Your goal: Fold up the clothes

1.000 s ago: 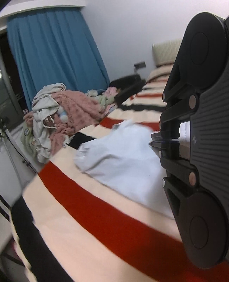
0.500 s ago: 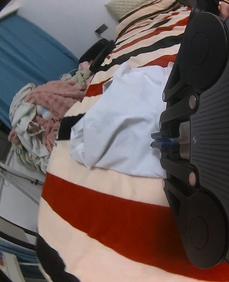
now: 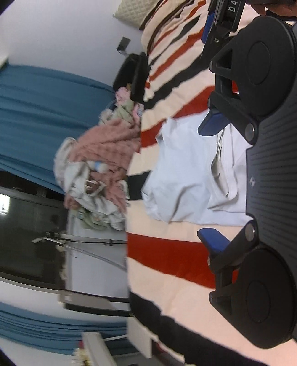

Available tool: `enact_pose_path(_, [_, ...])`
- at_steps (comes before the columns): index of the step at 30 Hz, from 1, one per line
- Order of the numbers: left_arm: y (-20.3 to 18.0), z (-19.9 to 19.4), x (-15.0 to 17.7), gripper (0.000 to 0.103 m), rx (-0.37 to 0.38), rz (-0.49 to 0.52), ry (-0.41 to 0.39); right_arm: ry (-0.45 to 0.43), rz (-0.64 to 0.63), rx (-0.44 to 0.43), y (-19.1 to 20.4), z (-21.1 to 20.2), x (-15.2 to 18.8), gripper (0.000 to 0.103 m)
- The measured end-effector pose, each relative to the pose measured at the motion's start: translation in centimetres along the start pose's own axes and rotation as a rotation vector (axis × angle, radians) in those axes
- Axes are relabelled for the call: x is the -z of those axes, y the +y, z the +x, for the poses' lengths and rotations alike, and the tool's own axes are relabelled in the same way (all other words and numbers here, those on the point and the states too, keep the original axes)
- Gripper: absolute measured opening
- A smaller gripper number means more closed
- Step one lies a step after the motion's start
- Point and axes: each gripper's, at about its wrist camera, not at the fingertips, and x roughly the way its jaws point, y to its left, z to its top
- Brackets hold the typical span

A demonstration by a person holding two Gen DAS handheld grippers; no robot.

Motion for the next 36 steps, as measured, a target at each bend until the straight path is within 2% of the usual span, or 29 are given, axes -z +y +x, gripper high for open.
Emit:
enact_pose_path(3, [-1.1, -4.1, 1.0, 0.089, -0.011, 0.027, -0.061, -0.044, -0.009, -0.010, 0.9, -3.1, 1.0, 0.079])
enact_pose_path(10, [-2.4, -10.2, 4.5, 0.089, -0.012, 0.060, -0.117, -0.084, 0.011, -0.025, 2.6, -7.9, 3.9, 0.079])
enact_pose_path(17, [-1.8, -11.3, 6.1, 0.089, -0.003, 0.047, -0.108, -0.105, -0.085, -0.005, 4.8, -8.2, 5.3, 0.079])
enact_pose_path(21, [-1.1, -10.9, 6.1, 0.089, 0.007, -0.002, -0.082, -0.091, -0.052, 0.000, 4.4, -7.9, 5.5, 0.079])
enact_pose_path(25, [1.1, -8.4, 7.0, 0.089, 0.075, -0.191, 0.079, -0.055, 0.024, 0.001, 3.5, -7.4, 5.8, 0.079])
enact_pose_path(27, [2.8, -6.5, 8.5, 0.088, 0.143, -0.349, 0.210, 0.066, 0.229, -0.075, 1.7, -6.0, 7.2, 0.081])
enact_pose_path(30, [5.1, -3.7, 11.3, 0.087, 0.210, -0.566, 0.366, 0.253, 0.548, -0.192, -1.1, -3.7, 9.8, 0.080])
enact_pose_path(31, [5.7, -2.9, 11.9, 0.087, 0.210, -0.618, 0.377, 0.305, 0.641, -0.219, -1.8, -2.9, 10.9, 0.080])
enact_pose_path(33, [7.1, -1.3, 13.1, 0.084, 0.207, -0.720, 0.392, 0.337, 0.753, -0.234, -2.5, -1.6, 12.6, 0.076])
enact_pose_path(36, [8.7, 0.6, 13.8, 0.081, 0.214, -0.845, 0.373, 0.309, 0.890, -0.211, -4.3, 0.1, 13.8, 0.070])
